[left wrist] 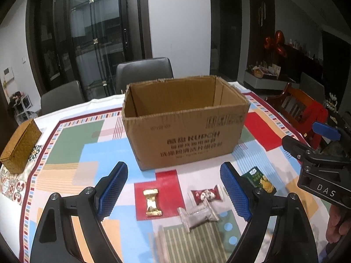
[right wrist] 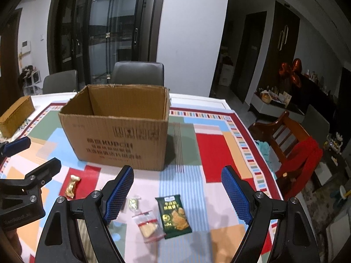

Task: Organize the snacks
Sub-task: 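Withdraw both tools from the box toward the remaining snacks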

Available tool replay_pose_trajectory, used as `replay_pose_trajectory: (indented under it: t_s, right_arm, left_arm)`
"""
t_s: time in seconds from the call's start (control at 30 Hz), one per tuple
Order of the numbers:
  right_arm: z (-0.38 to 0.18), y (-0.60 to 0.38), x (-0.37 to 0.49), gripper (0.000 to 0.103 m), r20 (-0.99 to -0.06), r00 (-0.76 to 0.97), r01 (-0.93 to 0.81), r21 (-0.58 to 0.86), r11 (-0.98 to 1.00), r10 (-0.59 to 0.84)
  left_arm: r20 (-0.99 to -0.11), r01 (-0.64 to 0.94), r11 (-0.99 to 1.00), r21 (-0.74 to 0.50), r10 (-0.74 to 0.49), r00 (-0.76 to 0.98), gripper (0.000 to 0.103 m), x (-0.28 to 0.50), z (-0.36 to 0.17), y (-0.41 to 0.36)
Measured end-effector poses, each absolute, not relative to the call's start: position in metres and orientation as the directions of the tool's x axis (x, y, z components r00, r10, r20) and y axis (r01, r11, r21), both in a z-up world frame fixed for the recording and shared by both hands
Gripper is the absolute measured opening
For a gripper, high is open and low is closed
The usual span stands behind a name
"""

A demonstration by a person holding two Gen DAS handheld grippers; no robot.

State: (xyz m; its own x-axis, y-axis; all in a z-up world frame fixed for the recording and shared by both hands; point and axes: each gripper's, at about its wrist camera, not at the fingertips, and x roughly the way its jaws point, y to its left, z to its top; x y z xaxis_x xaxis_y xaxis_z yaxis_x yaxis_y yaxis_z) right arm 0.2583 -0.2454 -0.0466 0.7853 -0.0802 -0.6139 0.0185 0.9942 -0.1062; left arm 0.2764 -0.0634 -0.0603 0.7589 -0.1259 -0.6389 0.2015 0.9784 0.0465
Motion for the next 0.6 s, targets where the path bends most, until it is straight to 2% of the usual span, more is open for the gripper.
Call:
replay_pose_trajectory:
  t_s: [0.6]
  right_arm:
    - [-0.087, -0.255, 0.254, 0.083, -0.672, 0.734, 0.009, -0.129, 0.992, -0.094]
  left_arm:
    - [-0.703, 0.184, 0.983, 0.017, -0.119, 0.701, 0.086, 0.270, -0.108, -0.075]
